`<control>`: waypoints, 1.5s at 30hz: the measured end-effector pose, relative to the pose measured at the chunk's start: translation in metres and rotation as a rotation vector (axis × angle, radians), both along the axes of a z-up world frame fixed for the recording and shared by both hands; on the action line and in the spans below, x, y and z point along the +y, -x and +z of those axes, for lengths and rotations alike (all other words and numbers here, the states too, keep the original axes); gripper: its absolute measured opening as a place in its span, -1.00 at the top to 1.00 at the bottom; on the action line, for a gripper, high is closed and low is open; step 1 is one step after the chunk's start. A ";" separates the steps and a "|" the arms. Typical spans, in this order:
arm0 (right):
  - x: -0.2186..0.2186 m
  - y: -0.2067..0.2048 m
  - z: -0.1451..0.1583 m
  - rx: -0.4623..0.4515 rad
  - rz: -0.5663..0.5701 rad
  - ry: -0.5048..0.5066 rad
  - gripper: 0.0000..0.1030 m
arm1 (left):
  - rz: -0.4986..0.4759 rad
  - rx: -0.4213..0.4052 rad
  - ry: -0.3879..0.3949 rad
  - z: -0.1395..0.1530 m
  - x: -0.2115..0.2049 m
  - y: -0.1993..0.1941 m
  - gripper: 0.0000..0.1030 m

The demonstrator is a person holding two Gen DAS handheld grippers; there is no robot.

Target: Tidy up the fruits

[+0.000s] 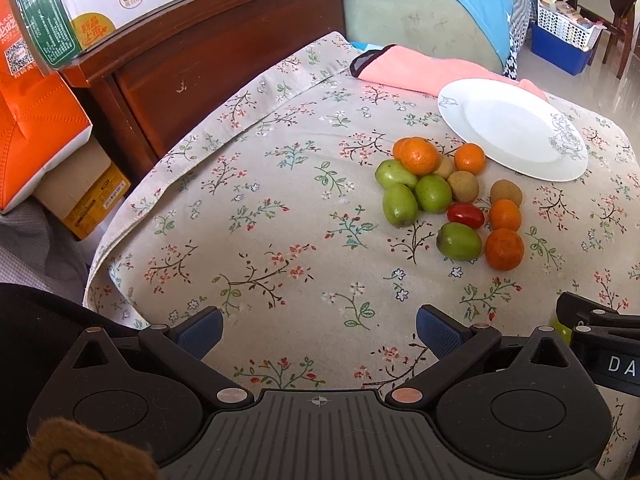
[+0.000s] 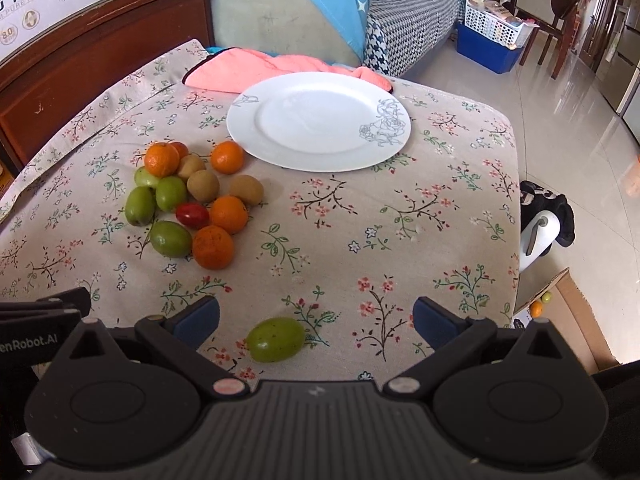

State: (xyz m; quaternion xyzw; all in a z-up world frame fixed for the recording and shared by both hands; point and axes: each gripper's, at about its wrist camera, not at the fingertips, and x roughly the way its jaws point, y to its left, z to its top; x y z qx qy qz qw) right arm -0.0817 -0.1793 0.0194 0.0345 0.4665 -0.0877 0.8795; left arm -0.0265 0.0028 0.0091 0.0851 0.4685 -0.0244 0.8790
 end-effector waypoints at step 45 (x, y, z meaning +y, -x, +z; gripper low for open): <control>0.013 0.005 0.008 -0.019 0.050 0.032 -0.98 | 0.003 -0.014 -0.042 0.006 -0.001 0.005 -0.98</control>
